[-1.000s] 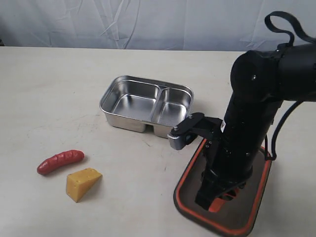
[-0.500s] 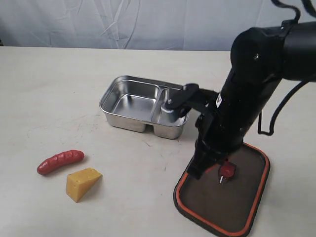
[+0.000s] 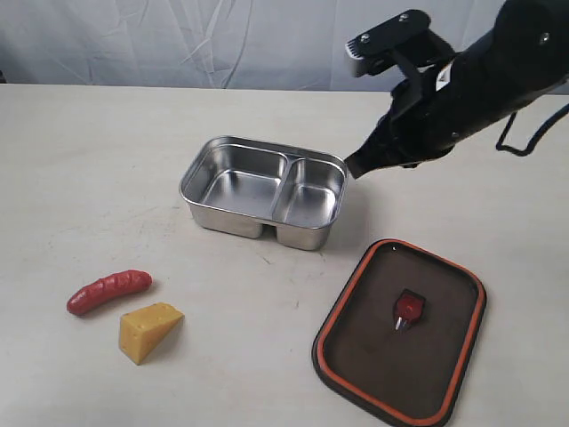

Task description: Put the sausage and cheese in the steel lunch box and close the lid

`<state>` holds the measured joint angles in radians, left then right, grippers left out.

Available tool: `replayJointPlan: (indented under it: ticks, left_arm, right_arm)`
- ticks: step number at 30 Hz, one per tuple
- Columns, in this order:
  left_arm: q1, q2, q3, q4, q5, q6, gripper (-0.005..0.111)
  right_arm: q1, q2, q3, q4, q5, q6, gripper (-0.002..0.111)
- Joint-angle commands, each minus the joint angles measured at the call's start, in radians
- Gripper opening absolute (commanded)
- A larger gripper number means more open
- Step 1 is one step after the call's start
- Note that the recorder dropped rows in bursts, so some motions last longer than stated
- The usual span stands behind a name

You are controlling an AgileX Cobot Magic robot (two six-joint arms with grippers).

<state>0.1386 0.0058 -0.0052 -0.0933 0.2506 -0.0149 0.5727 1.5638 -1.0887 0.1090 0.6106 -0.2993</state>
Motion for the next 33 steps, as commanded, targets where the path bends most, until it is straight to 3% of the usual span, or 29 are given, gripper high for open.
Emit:
replayJointPlan:
  ticks: [1,6,8,11,16,18,20,24,29,31,33]
  left_arm:
    - [0.002,-0.006,0.005,0.05,-0.163,-0.001,0.0]
    - [0.002,-0.006,0.005,0.05,-0.288,-0.001,0.0]
    - [0.002,-0.006,0.005,0.023,-0.417,-0.021,0.0]
    - [0.002,-0.006,0.005,-0.074,-0.744,-0.038,0.0]
    - [0.002,-0.006,0.005,-0.109,-0.951,-0.038,0.0]
    - [0.002,-0.006,0.005,-0.122,-0.972,-0.097,0.0]
    - [0.002,-0.006,-0.005,-0.141,-0.863,-0.188,0.0]
    - [0.002,0.038,-0.146,-0.135,-0.47,-0.209,0.0]
    - [-0.01,0.338,-0.432,0.13,-0.026,-0.205,0.0]
    - [-0.03,0.471,-0.544,0.131,0.1,-0.069,0.0]
    - [-0.051,0.617,-0.653,0.036,0.217,0.156,0.0]
  right_arm:
    - [-0.09,-0.014,-0.004,0.002,-0.013,0.005,-0.001]
    - [-0.096,-0.014,-0.004,0.024,-0.007,0.005,-0.001]
    - [-0.096,-0.014,-0.004,0.024,0.003,0.005,-0.001]
    - [-0.096,-0.014,-0.004,0.016,0.012,0.005,-0.001]
    - [-0.096,-0.014,-0.004,0.009,0.012,0.005,-0.001]
    - [-0.096,-0.014,-0.004,0.002,0.012,0.005,-0.001]
    - [-0.096,-0.014,-0.004,-0.005,0.012,0.005,-0.001]
    - [-0.096,-0.014,-0.004,-0.013,0.012,0.005,-0.001]
    - [-0.096,-0.014,-0.004,-0.014,0.01,0.005,-0.001]
    - [-0.096,-0.014,-0.004,-0.015,0.008,0.005,-0.001]
    - [-0.096,-0.014,-0.004,-0.015,0.008,0.005,-0.001]
